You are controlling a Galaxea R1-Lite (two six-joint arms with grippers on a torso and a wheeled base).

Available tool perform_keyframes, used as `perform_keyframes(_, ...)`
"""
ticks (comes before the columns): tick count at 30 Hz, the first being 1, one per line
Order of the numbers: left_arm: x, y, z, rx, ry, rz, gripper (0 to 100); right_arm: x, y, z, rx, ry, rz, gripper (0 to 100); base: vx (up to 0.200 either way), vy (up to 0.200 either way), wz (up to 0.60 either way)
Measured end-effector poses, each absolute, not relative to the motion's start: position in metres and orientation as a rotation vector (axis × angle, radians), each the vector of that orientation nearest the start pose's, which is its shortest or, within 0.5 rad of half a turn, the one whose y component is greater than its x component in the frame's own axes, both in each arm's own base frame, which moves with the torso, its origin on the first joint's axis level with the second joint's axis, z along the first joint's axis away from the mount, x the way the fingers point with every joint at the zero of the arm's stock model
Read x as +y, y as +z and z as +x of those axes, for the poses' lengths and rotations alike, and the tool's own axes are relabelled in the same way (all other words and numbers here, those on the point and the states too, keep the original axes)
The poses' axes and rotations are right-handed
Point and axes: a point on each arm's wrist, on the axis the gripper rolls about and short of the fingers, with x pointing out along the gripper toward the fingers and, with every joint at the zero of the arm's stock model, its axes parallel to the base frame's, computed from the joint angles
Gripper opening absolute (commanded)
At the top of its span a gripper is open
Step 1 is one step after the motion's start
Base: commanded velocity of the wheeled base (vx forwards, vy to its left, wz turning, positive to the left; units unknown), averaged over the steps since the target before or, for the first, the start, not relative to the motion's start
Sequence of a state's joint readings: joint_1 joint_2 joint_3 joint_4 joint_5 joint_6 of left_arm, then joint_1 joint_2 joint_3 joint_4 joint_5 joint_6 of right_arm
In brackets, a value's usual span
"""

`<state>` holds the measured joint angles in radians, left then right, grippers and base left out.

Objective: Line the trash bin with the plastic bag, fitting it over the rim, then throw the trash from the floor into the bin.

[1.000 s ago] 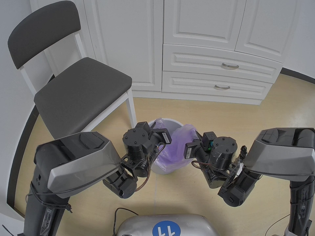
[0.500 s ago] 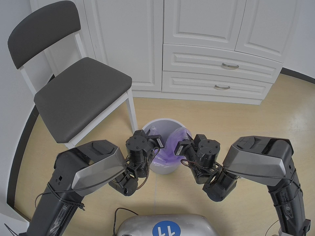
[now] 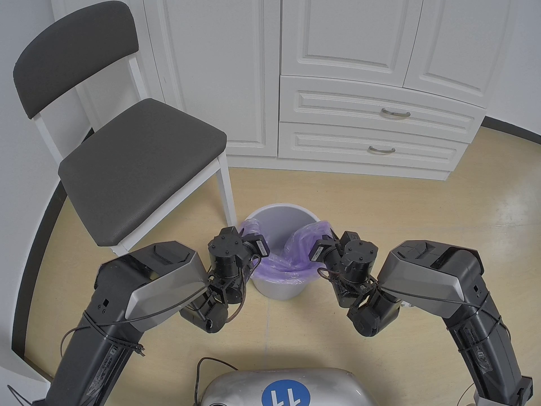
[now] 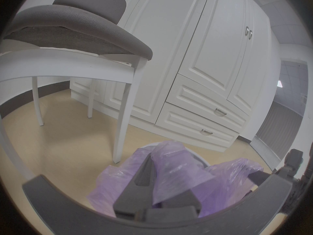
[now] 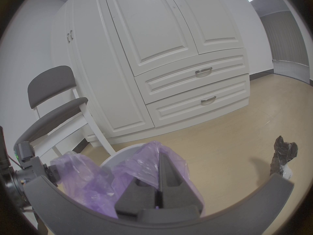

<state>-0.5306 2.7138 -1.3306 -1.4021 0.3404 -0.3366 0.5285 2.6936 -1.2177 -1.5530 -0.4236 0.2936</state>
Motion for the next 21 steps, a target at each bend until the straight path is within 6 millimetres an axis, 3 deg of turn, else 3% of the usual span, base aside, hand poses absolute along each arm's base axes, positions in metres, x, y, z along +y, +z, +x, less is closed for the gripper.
perform_keyframes(11, -0.218, -0.014, 0.414, 0.034, -0.159, -0.249, 0, 0.198, -0.033, 0.42, -0.06, 0.081, 0.305, 0, 0.0, 0.0, 0.0)
perform_keyframes(21, -0.18, -0.008, 0.423, 0.047, -0.088, -0.132, 0, 0.15, -0.043, 0.435, -0.03, 0.049, 0.168, 0, 0.0, 0.0, 0.0)
